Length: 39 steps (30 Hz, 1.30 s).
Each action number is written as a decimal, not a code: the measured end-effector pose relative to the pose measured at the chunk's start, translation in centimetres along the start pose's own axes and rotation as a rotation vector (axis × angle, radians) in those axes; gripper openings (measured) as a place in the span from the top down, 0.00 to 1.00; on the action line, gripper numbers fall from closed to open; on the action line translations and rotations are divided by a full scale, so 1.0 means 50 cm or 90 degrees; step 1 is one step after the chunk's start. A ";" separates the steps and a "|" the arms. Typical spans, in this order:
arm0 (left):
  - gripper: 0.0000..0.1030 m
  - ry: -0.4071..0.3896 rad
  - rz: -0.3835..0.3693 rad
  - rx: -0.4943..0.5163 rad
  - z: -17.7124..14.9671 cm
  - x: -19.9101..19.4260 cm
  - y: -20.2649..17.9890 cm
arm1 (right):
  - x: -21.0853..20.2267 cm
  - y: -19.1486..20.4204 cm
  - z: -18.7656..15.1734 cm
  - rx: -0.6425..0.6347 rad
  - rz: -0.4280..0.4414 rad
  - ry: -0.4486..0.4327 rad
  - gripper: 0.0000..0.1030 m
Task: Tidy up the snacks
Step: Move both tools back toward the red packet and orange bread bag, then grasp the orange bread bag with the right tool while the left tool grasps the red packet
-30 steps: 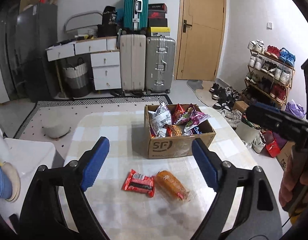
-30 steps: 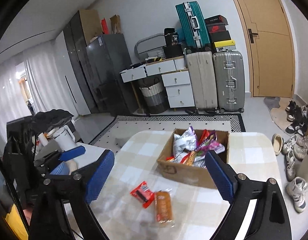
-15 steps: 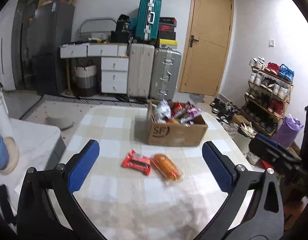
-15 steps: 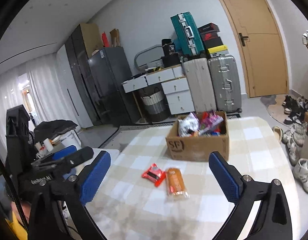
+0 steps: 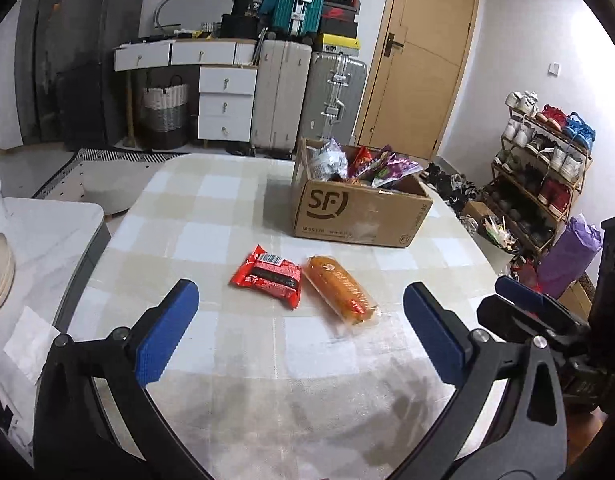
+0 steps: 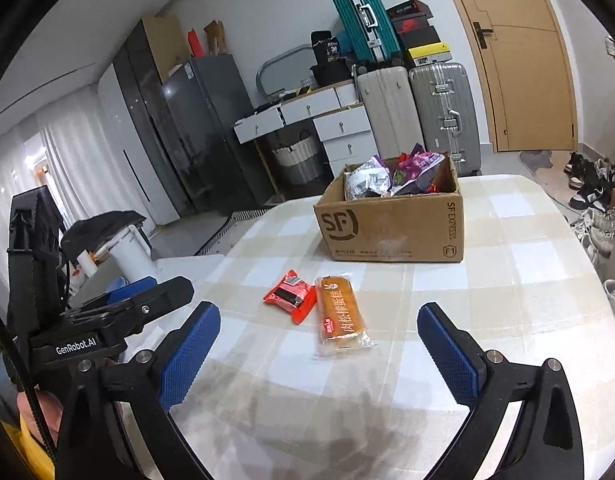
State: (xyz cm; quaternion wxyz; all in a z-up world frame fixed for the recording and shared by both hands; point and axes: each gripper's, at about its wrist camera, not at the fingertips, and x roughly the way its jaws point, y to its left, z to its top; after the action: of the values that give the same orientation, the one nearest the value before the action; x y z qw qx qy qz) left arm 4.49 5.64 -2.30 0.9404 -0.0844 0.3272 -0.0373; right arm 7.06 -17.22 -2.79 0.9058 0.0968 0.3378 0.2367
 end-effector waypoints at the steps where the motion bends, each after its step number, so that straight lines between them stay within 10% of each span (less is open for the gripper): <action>1: 0.01 0.005 0.000 -0.002 0.011 0.018 0.000 | 0.009 -0.003 0.000 0.000 0.000 0.005 0.02; 27: 0.01 0.133 0.056 -0.074 -0.026 0.329 0.142 | 0.370 -0.041 0.013 -0.038 -0.017 0.195 0.02; 39: 0.01 0.149 0.099 -0.073 -0.053 0.335 0.181 | 0.444 -0.003 -0.028 -0.139 -0.053 0.217 0.54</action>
State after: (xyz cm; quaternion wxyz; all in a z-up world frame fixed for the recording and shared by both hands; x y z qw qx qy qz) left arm 16.10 12.06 -16.21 0.8894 -0.1077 0.4419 0.0449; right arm 20.83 -6.36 -16.46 0.8496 -0.0574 0.4622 0.2473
